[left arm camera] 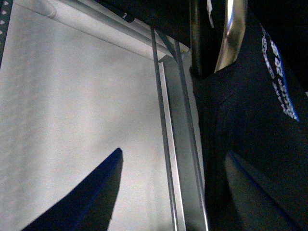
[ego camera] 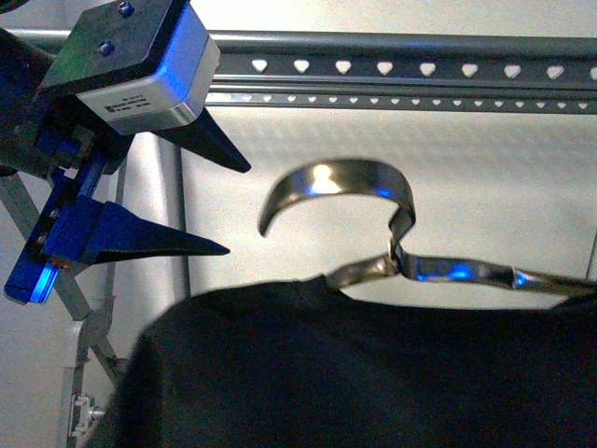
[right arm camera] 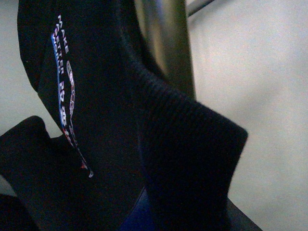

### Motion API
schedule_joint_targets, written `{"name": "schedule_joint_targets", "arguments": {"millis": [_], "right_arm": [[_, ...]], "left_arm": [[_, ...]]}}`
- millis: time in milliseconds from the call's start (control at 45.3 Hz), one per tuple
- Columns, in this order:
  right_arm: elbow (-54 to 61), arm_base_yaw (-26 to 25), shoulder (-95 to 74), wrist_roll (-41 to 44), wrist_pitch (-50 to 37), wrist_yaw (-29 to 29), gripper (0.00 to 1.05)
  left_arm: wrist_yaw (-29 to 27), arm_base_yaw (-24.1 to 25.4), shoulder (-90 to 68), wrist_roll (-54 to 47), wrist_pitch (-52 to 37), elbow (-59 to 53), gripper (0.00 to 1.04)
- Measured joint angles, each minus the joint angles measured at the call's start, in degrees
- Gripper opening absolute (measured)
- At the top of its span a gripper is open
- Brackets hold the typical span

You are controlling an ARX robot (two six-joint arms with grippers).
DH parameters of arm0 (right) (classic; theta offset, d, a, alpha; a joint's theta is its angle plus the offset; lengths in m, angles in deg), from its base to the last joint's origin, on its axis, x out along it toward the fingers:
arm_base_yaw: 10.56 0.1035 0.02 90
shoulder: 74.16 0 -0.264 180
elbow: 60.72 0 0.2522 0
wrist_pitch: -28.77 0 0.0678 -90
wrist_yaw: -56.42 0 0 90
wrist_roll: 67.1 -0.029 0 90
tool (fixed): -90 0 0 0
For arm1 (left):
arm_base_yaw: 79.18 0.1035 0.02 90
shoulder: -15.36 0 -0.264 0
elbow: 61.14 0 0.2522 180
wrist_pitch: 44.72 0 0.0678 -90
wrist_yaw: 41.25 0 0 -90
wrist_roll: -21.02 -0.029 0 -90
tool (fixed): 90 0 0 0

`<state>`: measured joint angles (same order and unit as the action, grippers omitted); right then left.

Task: Hang clothes on hanger

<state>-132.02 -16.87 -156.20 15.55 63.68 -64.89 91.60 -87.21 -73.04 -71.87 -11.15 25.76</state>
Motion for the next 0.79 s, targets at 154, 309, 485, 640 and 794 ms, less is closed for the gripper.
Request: {"name": "schedule_joint_targets", "arguments": {"millis": [154,309,485,640,794], "right_arm": [[-0.04,-4.76,-4.55,-2.38,-0.22,0.13,0.09],[-2.93,-7.80,-4.92,-13.88,-5.64,-2.97,0.09],[-9.31,-7.80,-4.20,-29.81,-5.16,-0.96,0.09],[-18.25,-6.32,-5.33,-50.99,2.10,2.99,0.09],[-24.65,-5.77,-8.79,-64.61,6.10,3.89,0.09]], "left_arm": [[-0.83,-0.04,0.17,1.70,-1.22,-0.46,0.97],[-28.24,1.79,1.16,55.54,-39.30,-8.02,0.98],[-38.12,5.49,1.99,98.51,-42.42,-6.05,0.98],[-44.15,4.74,6.36,109.33,-38.73,-8.17,0.87],[-46.86,3.89,16.31,98.44,-40.06,-20.17,0.64]]}}
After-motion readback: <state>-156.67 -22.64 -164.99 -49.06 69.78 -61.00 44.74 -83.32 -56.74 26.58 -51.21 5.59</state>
